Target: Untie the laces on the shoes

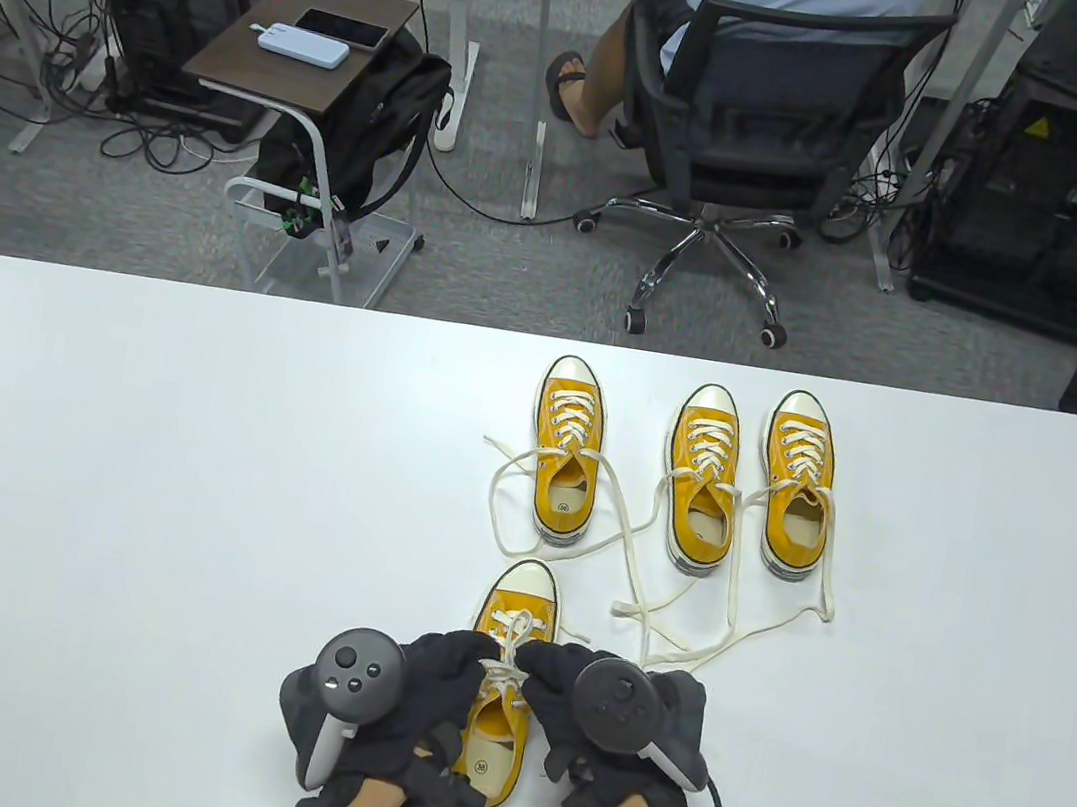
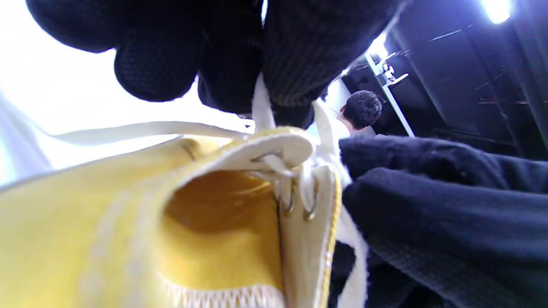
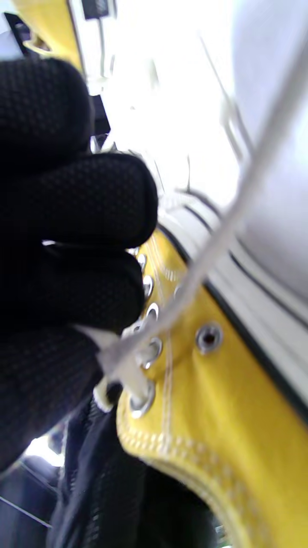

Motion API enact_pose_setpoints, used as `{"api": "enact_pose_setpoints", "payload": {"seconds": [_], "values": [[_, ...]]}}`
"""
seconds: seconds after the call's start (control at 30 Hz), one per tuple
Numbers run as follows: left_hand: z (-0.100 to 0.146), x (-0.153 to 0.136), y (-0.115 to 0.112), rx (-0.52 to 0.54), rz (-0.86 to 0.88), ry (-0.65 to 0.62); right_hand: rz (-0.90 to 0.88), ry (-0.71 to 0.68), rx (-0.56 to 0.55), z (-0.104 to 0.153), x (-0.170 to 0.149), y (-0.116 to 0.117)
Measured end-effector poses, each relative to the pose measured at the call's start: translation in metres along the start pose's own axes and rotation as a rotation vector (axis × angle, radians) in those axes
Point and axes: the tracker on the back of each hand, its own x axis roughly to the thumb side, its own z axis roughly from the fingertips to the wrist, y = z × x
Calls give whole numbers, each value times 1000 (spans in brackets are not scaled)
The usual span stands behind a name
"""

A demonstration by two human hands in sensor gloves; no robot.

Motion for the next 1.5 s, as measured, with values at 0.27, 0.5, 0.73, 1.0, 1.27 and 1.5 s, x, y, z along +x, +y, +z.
{"api": "enact_pose_setpoints", "payload": {"seconds": [0.27,0.5,0.73,1.0,1.27,1.5], "values": [[1,-7,4,32,53,16,-124,42,-2,2,-12,-4],[3,-10,8,77,65,29,-60,66,-128,3,-9,-6],[3,-10,8,87,75,13,-51,85,-119,4,-10,-7],[1,-17,13,151,85,37,-141,147,-170,7,-18,-14],[-1,-17,16,153,125,28,-141,165,-197,7,-21,-18],[-1,-20,22,196,129,56,-167,214,-249,9,-30,-25]]}}
